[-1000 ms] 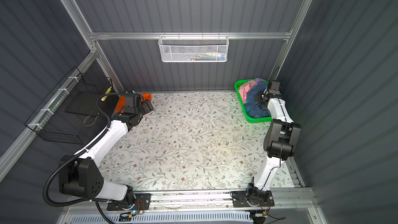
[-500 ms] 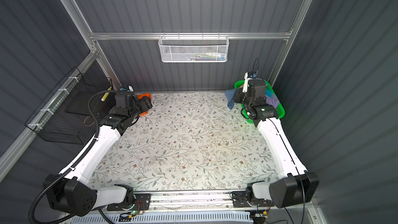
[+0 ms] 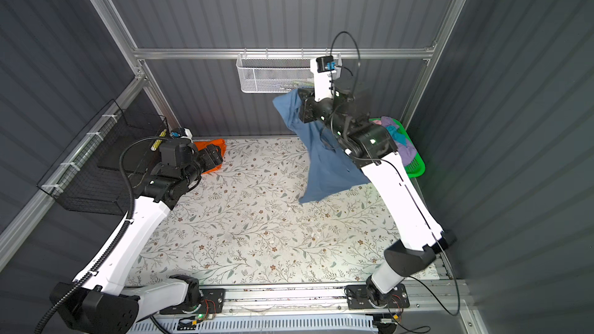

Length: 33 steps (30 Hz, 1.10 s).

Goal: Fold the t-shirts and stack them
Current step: 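Lift the blue shirt out of the basket and drop it on the table, then grasp the blue shirt with both grippers from opposite sides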

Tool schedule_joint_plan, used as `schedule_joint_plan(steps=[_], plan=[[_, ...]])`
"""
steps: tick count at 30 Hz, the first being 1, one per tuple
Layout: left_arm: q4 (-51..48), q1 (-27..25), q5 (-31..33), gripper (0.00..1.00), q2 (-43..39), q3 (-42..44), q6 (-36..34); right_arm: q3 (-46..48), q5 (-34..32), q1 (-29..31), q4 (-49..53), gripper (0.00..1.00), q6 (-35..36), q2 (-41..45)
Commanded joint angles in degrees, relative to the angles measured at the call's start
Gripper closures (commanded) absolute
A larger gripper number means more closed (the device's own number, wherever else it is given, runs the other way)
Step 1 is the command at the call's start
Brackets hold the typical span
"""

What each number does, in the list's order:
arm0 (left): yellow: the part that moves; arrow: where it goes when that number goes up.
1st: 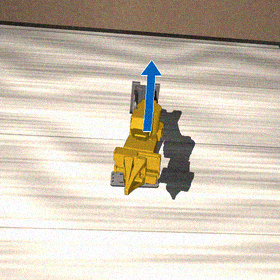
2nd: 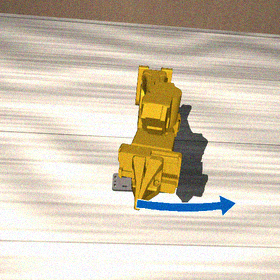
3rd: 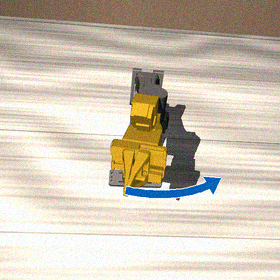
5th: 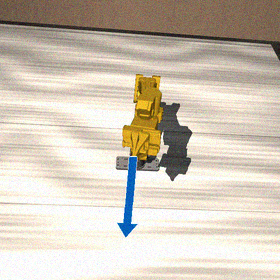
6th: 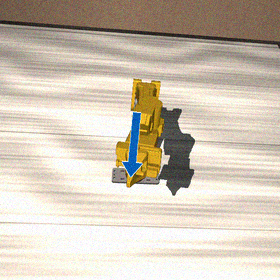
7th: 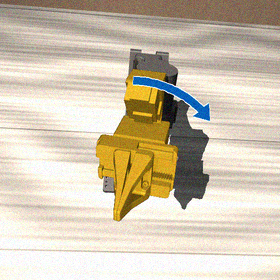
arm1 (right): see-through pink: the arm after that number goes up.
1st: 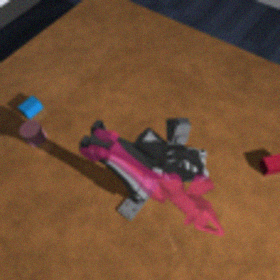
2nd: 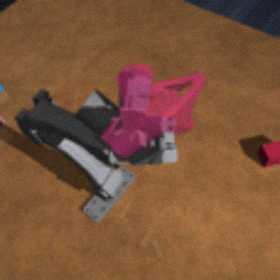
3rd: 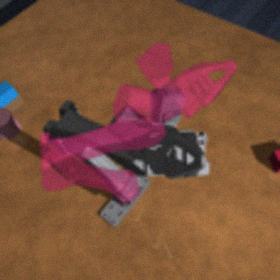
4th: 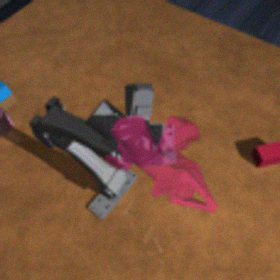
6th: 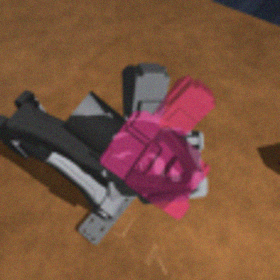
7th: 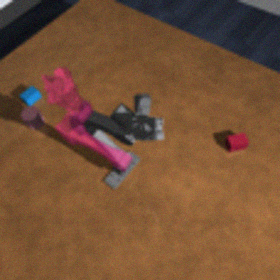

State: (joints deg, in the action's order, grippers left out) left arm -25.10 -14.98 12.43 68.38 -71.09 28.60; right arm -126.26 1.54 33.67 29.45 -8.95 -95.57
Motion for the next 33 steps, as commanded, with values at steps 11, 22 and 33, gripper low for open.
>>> schedule_joint_plan(steps=[11, 22, 33], plan=[[-4.03, -0.31, -0.83, 0.12, 0.37, -1.99, -2.68, 11.62, -1.65, 0.2, 6.11, 0.14, -0.98, 2.28], [-0.87, -4.05, -12.5, 0.34, 15.32, 1.28, -0.53, 45.51, -5.67, -2.9, 8.76, 0.76, -3.35, 8.55], [6.78, -10.73, -20.13, 0.06, 36.01, -9.32, 1.95, 49.8, 17.05, -2.93, -9.58, 0.29, -13.55, -7.06]])
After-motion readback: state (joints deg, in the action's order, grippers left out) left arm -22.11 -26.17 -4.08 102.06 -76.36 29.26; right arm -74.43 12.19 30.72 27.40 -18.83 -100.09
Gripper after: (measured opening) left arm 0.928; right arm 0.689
